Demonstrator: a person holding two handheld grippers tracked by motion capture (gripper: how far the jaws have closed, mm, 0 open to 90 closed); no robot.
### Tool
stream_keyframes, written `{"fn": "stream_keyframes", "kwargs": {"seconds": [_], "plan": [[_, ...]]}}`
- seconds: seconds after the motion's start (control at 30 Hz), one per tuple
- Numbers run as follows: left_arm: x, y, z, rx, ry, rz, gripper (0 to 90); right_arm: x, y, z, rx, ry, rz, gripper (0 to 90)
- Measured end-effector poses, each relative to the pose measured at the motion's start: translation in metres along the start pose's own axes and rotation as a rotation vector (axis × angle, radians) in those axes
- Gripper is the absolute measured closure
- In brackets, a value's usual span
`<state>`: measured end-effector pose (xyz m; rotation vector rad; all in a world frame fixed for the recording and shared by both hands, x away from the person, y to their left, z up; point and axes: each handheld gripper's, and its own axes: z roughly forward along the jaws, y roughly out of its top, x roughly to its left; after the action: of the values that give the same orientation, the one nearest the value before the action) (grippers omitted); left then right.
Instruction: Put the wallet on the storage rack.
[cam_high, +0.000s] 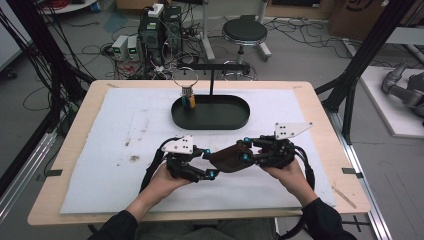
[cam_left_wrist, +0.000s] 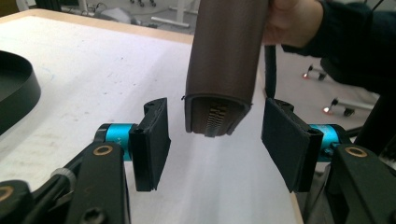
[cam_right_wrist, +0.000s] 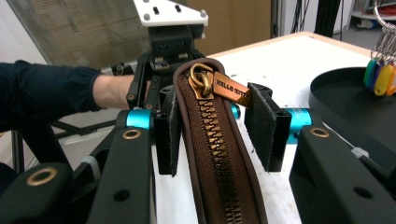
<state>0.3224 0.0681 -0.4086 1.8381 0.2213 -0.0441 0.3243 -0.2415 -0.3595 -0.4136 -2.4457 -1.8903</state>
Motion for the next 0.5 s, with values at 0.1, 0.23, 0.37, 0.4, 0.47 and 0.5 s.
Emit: {"fn": "stream_keyframes", "kwargs": {"seconds": [0.1, 0.23, 0.37, 0.4, 0.47, 0.5], "plan": [[-0.001, 0.001, -0.003, -0.017, -0.023, 0.023, 57.2, 0.002, 0.000, 0.004, 0.002, 0.004, -0.009, 58.2], [-0.003, 0.005, -0.009, 0.020, -0.017, 0.074, 65.8, 0.002, 0.000, 0.004, 0.023, 0.023, -0.004, 55.5], [-0.005, 0.012, -0.013, 0.077, -0.011, 0.096, 66.6, 0.001, 0.000, 0.003, 0.067, 0.015, -0.019, 50.1], [-0.005, 0.014, -0.014, 0.082, -0.008, 0.096, 66.7, 0.000, 0.001, 0.002, 0.075, 0.011, -0.026, 48.0], [-0.005, 0.017, -0.018, 0.108, 0.002, 0.107, 66.7, -0.001, 0.003, -0.001, 0.101, 0.000, -0.038, 43.5], [-0.004, 0.018, -0.020, 0.126, 0.002, 0.109, 66.8, -0.001, 0.005, -0.003, 0.120, -0.009, -0.045, 42.2]]}}
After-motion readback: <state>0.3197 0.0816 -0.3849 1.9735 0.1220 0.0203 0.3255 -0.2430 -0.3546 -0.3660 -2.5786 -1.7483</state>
